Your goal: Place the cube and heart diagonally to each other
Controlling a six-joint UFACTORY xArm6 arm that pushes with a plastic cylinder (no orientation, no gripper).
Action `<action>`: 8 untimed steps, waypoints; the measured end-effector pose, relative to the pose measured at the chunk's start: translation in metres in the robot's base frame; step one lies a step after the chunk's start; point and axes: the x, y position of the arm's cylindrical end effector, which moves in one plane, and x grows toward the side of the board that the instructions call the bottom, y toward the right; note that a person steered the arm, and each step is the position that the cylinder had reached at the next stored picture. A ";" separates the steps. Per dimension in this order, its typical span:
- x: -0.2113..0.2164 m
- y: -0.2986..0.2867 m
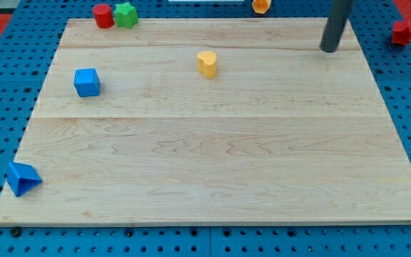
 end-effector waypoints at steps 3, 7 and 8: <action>-0.015 -0.296; 0.046 -0.432; 0.024 -0.400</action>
